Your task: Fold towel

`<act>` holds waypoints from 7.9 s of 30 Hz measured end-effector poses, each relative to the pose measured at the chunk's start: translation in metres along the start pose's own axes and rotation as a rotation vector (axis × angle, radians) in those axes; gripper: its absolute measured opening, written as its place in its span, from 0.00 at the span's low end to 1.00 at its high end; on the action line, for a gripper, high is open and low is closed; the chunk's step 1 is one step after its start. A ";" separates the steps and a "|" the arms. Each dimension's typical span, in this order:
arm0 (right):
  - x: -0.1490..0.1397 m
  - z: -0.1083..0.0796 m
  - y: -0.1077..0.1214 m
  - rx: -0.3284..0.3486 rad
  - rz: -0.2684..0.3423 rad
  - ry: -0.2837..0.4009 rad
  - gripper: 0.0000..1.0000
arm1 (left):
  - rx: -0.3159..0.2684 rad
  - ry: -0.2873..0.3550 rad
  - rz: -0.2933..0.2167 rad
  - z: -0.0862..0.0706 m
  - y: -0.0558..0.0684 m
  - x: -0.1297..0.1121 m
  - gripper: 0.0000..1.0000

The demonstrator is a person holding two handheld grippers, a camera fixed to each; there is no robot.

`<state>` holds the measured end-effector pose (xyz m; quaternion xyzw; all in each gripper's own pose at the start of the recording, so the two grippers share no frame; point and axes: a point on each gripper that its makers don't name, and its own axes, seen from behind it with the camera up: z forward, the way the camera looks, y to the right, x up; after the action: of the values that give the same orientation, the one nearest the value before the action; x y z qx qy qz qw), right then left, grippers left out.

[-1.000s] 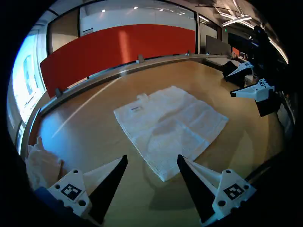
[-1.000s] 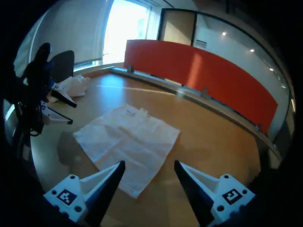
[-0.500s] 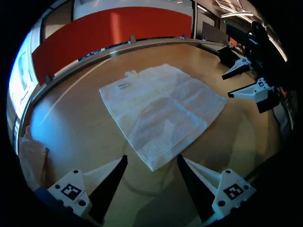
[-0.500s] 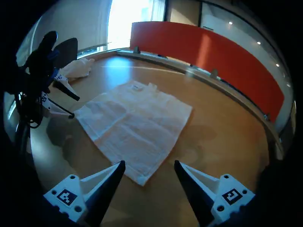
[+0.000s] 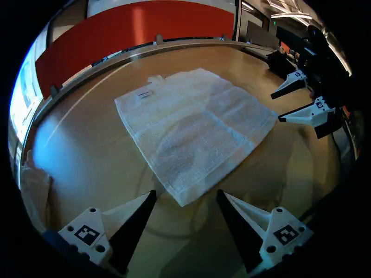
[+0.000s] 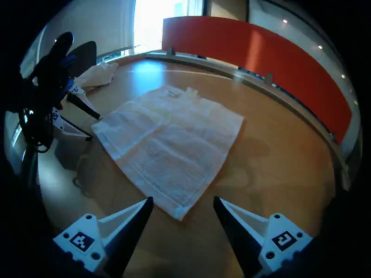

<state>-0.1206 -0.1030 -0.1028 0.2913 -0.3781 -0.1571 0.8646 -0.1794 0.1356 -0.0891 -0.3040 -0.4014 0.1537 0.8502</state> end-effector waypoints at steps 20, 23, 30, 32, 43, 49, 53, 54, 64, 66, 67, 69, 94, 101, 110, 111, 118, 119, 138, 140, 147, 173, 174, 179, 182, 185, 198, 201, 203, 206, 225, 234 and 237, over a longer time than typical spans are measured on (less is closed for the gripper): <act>-0.016 0.008 -0.005 0.045 0.004 -0.057 0.85 | 0.004 -0.013 0.011 0.001 0.001 0.000 0.96; -0.016 0.008 -0.007 0.056 0.008 -0.059 0.79 | 0.005 -0.016 0.009 0.001 0.001 0.000 0.94; -0.016 0.008 -0.010 0.071 0.010 -0.060 0.68 | 0.009 -0.021 0.009 0.002 0.003 0.000 0.84; -0.016 0.008 -0.010 0.071 0.012 -0.061 0.63 | 0.007 -0.022 0.013 0.002 0.004 0.000 0.80; -0.016 0.009 -0.007 0.064 0.026 -0.061 0.38 | 0.007 -0.027 0.011 0.002 0.009 0.000 0.58; -0.016 0.008 -0.007 0.059 0.027 -0.059 0.25 | 0.026 -0.036 -0.011 0.002 0.005 0.001 0.36; -0.013 0.006 -0.010 0.065 0.033 -0.052 0.18 | 0.042 -0.038 -0.031 0.003 0.002 0.001 0.21; -0.013 0.006 -0.010 0.067 0.037 -0.050 0.16 | 0.043 -0.038 -0.034 0.002 0.001 0.001 0.21; -0.009 0.002 -0.013 0.080 0.063 -0.046 0.10 | 0.028 -0.043 -0.081 0.000 0.004 0.002 0.17; -0.010 0.001 -0.013 0.079 0.061 -0.048 0.10 | 0.027 -0.042 -0.087 0.000 0.005 0.002 0.17; -0.010 0.001 -0.013 0.081 0.061 -0.049 0.10 | 0.029 -0.042 -0.085 0.000 0.005 0.001 0.17; -0.010 0.001 -0.013 0.082 0.060 -0.049 0.10 | 0.030 -0.042 -0.080 0.000 0.006 0.001 0.17; 0.047 -0.052 -0.014 0.091 0.039 0.057 0.10 | 0.034 -0.017 -0.128 -0.054 0.009 0.037 0.17; 0.062 -0.079 -0.019 0.097 0.026 0.082 0.10 | 0.023 -0.025 -0.132 -0.076 0.014 0.047 0.17; 0.066 -0.105 -0.027 0.102 0.033 0.087 0.10 | -0.004 -0.040 -0.126 -0.101 0.030 0.048 0.17; 0.066 -0.107 -0.028 0.102 0.034 0.087 0.10 | -0.007 -0.042 -0.127 -0.103 0.032 0.048 0.17; 0.066 -0.119 -0.033 0.105 0.050 0.089 0.10 | -0.024 -0.057 -0.144 -0.117 0.045 0.042 0.17; 0.066 -0.120 -0.033 0.106 0.052 0.089 0.10 | -0.026 -0.058 -0.146 -0.118 0.047 0.041 0.17; 0.074 -0.109 -0.024 0.104 0.030 0.094 0.10 | 0.008 -0.038 -0.153 -0.110 0.033 0.054 0.17; 0.078 -0.104 -0.018 0.098 0.028 0.095 0.10 | 0.014 -0.033 -0.158 -0.105 0.028 0.059 0.17; 0.095 -0.085 0.007 0.070 0.024 0.109 0.10 | 0.039 -0.008 -0.161 -0.086 0.006 0.082 0.17; 0.090 -0.029 0.042 0.040 0.044 0.038 0.10 | 0.054 -0.061 -0.138 -0.023 -0.024 0.091 0.16; 0.089 -0.025 0.043 0.039 0.047 0.034 0.10 | 0.058 -0.063 -0.140 -0.020 -0.026 0.091 0.16; 0.088 -0.006 0.050 0.032 0.068 0.015 0.10 | 0.085 -0.069 -0.156 -0.003 -0.038 0.094 0.16; 0.088 0.001 0.054 0.025 0.077 0.009 0.10 | 0.096 -0.069 -0.165 0.005 -0.042 0.096 0.17; 0.088 0.007 0.057 0.015 0.087 0.007 0.10 | 0.104 -0.067 -0.171 0.011 -0.046 0.098 0.17; 0.080 0.025 0.069 -0.042 0.102 -0.019 0.27 | 0.185 -0.074 -0.195 0.027 -0.067 0.092 0.25; 0.080 0.024 0.076 -0.064 0.106 -0.015 0.43 | 0.192 -0.074 -0.198 0.024 -0.071 0.091 0.38; 0.080 0.022 0.081 -0.082 0.110 -0.011 0.56 | 0.190 -0.076 -0.202 0.022 -0.072 0.091 0.44; 0.079 0.019 0.084 -0.091 0.116 -0.005 0.70 | 0.181 -0.073 -0.213 0.020 -0.072 0.091 0.56; 0.072 -0.001 0.072 -0.086 0.121 0.015 0.92 | 0.191 -0.050 -0.231 0.001 -0.065 0.082 0.93; 0.056 -0.018 0.061 -0.092 0.144 0.013 0.92 | 0.195 -0.058 -0.245 -0.016 -0.047 0.059 0.93; 0.050 -0.024 0.058 -0.093 0.154 0.012 0.92 | 0.197 -0.062 -0.252 -0.021 -0.041 0.050 0.93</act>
<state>-0.0669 -0.0732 -0.0516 0.2217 -0.3867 -0.1058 0.8889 -0.1310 0.1210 -0.0434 -0.1613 -0.4452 0.0938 0.8758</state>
